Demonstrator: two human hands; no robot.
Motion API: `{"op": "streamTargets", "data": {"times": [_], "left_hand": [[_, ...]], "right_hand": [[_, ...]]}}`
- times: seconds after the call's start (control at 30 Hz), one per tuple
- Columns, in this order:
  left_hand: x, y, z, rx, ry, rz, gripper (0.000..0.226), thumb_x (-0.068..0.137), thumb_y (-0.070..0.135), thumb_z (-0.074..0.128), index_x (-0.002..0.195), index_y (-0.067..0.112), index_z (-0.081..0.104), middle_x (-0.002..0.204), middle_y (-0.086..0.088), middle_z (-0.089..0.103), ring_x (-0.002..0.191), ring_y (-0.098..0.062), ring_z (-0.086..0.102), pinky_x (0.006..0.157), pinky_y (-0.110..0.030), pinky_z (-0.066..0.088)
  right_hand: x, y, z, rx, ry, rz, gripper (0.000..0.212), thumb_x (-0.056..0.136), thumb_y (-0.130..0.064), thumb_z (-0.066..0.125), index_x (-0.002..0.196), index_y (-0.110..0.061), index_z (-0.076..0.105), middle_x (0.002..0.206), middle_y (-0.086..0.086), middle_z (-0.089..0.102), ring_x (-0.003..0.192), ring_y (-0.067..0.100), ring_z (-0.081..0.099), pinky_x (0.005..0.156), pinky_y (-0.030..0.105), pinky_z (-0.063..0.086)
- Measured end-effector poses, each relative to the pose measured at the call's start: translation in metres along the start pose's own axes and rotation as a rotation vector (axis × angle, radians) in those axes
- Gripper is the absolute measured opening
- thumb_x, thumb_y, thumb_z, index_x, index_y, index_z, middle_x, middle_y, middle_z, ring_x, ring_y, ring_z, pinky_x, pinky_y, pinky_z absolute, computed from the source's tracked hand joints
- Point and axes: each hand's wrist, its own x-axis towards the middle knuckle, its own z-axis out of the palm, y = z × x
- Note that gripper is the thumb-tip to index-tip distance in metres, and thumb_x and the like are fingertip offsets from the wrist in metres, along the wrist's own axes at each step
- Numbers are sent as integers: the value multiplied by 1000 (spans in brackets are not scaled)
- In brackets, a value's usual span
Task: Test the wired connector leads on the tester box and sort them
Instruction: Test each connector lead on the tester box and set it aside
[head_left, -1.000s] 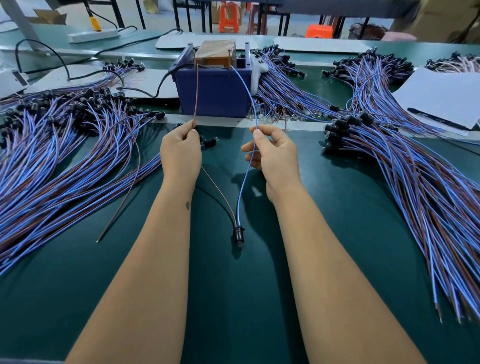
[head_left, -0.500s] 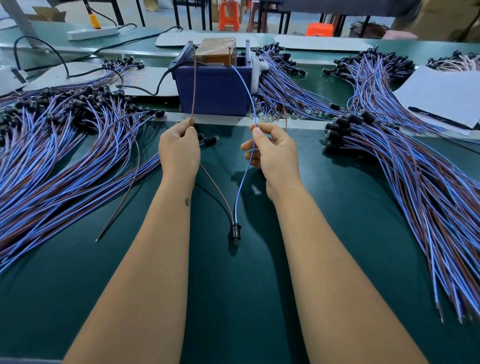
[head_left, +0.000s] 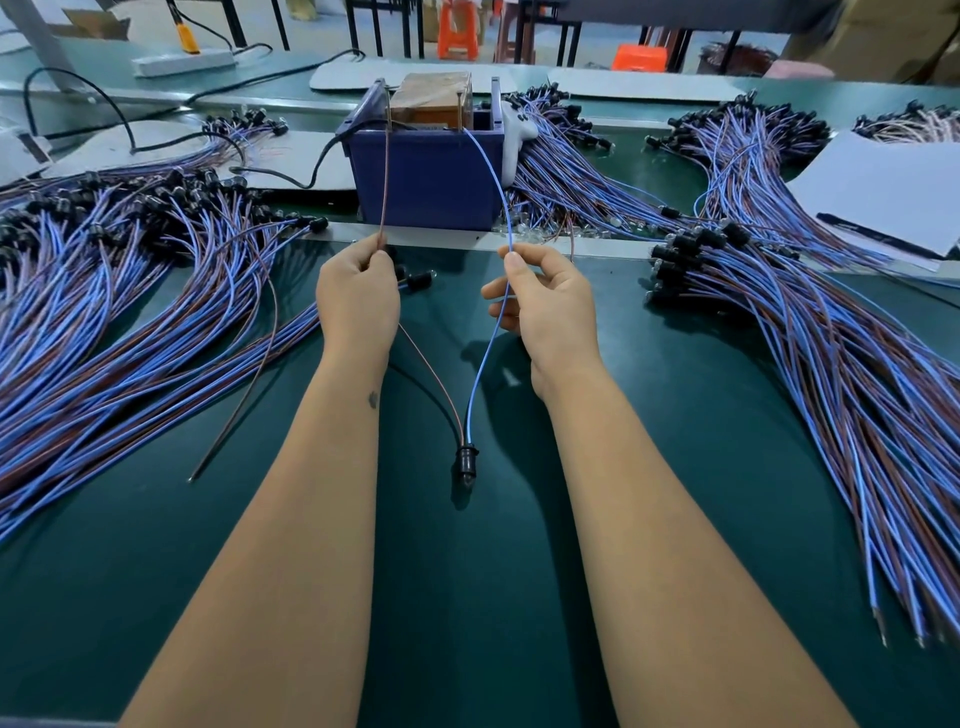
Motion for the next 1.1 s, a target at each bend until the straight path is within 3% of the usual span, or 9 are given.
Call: {"op": "streamTargets", "data": {"times": [0.13,0.23,0.3,0.43,0.53,0.6,0.73,0.9,1.1], "left_hand": [[0,-1,1,0,8,4,37,94,13,46,78,38,67,66,14,56,60,-5,44,56,-20,37],[1,-2,1,2,26,-1,31,96,14,46,112,26,70,81,18,65,67,2,53,58,-7,42],[2,-2,1,2,26,-7,35,96,15,46,123,20,67,92,14,68,71,3,56,59,-5,43],[0,-2,1,-2,23,-4,37,96,15,45,127,20,65,85,17,67,65,1,53,56,-8,43],[1,-1,0,-2,19,-18,38,96,15,45,129,19,64,106,10,69,75,3,59,59,-5,44],[0,0,0,16,10,-24,36,96,15,45,124,20,67,103,9,70,73,1,58,61,-10,45],[-7,3,2,33,-32,-27,24,95,17,49,90,25,70,57,13,58,43,-2,40,46,-15,37],[-25,14,21,-238,-212,-108,24,95,12,53,81,16,72,59,8,55,44,-4,41,46,-16,39],[-26,16,19,-414,-247,-136,21,97,10,55,81,11,70,50,7,44,48,-7,41,54,-20,44]], "right_hand": [[-1,-1,0,-9,-5,8,13,100,-16,53,95,-21,64,66,-1,65,53,7,57,54,17,49],[-1,-2,0,-14,-7,11,14,100,-15,53,95,-21,65,67,0,65,54,6,57,53,17,49],[-2,-3,-1,-22,-13,7,15,100,-15,53,94,-22,65,67,1,64,56,7,58,54,17,48],[-3,-3,-1,-38,-21,-3,18,100,-15,53,91,-24,65,69,1,64,59,6,59,55,16,48],[-3,-2,-1,-43,-19,1,17,100,-15,53,93,-23,65,69,2,64,60,6,60,55,15,48],[-3,-2,-1,-60,-11,-12,16,100,-15,53,94,-22,66,68,2,64,61,8,59,55,16,48],[-3,0,4,-190,7,-127,12,97,-13,55,92,-19,65,61,0,62,55,7,56,55,20,48],[-5,7,13,-336,-59,-162,13,93,-14,60,84,-20,66,65,2,63,63,18,58,71,46,54],[-7,8,11,-419,-142,-185,13,90,-23,67,80,-17,72,68,-5,67,66,10,59,70,35,52]]}}
